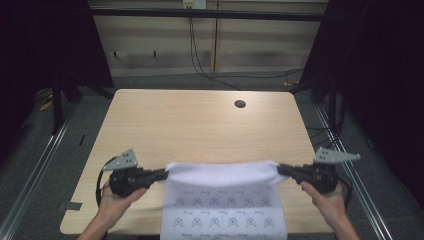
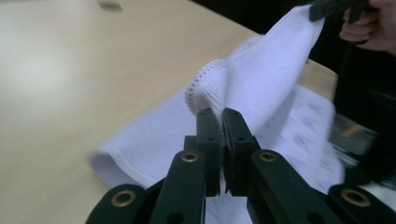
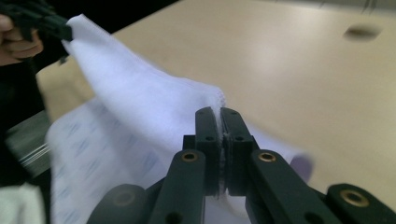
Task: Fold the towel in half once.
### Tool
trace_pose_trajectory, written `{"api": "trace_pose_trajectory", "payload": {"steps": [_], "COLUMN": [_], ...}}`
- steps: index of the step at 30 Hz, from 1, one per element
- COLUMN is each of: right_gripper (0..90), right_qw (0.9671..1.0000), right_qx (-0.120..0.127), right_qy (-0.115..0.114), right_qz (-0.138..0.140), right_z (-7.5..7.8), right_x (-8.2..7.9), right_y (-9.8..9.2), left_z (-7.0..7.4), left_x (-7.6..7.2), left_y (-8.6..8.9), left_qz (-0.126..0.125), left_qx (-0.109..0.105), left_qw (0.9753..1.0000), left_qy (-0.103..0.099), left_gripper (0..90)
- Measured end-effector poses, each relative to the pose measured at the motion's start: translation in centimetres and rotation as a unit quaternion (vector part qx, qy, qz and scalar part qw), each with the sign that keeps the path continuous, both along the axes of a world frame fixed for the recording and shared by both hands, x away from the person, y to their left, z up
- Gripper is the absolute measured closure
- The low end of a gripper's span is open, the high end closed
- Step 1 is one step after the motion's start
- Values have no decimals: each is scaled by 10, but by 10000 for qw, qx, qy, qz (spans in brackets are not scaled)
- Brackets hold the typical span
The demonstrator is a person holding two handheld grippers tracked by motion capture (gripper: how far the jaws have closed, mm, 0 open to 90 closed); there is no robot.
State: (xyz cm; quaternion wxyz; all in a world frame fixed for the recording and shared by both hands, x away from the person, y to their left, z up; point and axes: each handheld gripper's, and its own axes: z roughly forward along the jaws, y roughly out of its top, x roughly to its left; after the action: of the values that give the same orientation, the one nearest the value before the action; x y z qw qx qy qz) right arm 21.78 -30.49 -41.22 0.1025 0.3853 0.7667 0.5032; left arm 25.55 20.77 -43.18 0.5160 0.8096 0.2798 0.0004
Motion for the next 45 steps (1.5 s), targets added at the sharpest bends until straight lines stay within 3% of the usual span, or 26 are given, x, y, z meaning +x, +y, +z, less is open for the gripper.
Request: {"api": "trace_pose_trajectory", "payload": {"steps": [2, 4, 5, 6, 7, 8, 9, 11, 12, 14, 15, 17, 21, 24, 26, 28, 29, 31, 36, 38, 40, 42, 45], "right_gripper": [871, 871, 872, 872, 873, 873, 873, 873, 873, 874, 875, 876, 876, 876, 876, 875, 875, 875, 873, 872, 872, 872, 872], "right_qw": [9991, 9964, 9955, 9945, 9922, 9891, 9873, 9866, 9854, 9809, 9813, 9818, 9827, 9831, 9831, 9822, 9808, 9796, 9814, 9833, 9827, 9808, 9772], "right_qx": [-218, -362, -495, -454, -583, -906, -1044, -970, -961, -1166, -1123, -1269, -1216, -1192, -1189, -1295, -1361, -1453, -1274, -1159, -1110, -1137, -1296], "right_qy": [365, 741, 804, 940, 1103, 1162, 1194, 1315, 1408, 1554, 1563, 1412, 1383, 1353, 1329, 1299, 1316, 1280, 1235, 1179, 1169, 1166, 1106], "right_qz": [87, 179, 86, 0, 18, 15, 75, 40, 40, 68, 63, -68, -181, -311, -405, -415, -469, -545, -728, -766, -912, -1072, -1263], "right_z": [-20, -39, -47, -55, -62, -67, -68, -70, -73, -77, -77, -77, -80, -81, -82, -82, -81, -80, -85, -88, -89, -89, -88], "right_x": [-15, -24, -28, -31, -32, -33, -34, -29, -26, -23, -22, -16, 10, 36, 54, 73, 82, 101, 147, 162, 176, 188, 204], "right_y": [3, 5, 7, 9, 13, 17, 20, 19, 20, 24, 24, 28, 30, 31, 33, 35, 36, 37, 35, 33, 33, 33, 37], "left_z": [-23, -42, -49, -53, -54, -54, -57, -62, -63, -65, -66, -67, -66, -68, -67, -65, -65, -66, -67, -69, -72, -75, -77], "left_x": [-8, -11, -13, -15, -17, -21, -22, -21, -19, -13, -10, -4, 20, 49, 72, 92, 104, 125, 168, 184, 199, 209, 214], "left_y": [1, 0, -3, -6, -8, -11, -15, -17, -16, -14, -14, -15, -18, -20, -23, -30, -32, -35, -42, -42, -38, -36, -37], "left_qz": [-75, -244, -258, -308, -401, -405, -454, -449, -431, -393, -398, -358, -181, 83, 235, 325, 400, 578, 920, 1064, 1229, 1409, 1489], "left_qx": [210, 386, 590, 689, 692, 799, 987, 1163, 1160, 1073, 1018, 1019, 1171, 1115, 1205, 1428, 1420, 1440, 1541, 1478, 1260, 1054, 1041], "left_qw": [9993, 9960, 9944, 9926, 9916, 9910, 9894, 9863, 9869, 9869, 9866, 9869, 9889, 9898, 9886, 9870, 9866, 9860, 9830, 9823, 9830, 9825, 9819], "left_qy": [301, 766, 843, 954, 1013, 991, 968, 1076, 1038, 1137, 1211, 1199, 896, 883, 875, 657, 702, 605, 395, 441, 530, 604, 526], "left_gripper": [869, 867, 865, 865, 865, 865, 865, 864, 865, 865, 866, 868, 870, 871, 872, 872, 872, 872, 869, 869, 869, 869, 869]}}
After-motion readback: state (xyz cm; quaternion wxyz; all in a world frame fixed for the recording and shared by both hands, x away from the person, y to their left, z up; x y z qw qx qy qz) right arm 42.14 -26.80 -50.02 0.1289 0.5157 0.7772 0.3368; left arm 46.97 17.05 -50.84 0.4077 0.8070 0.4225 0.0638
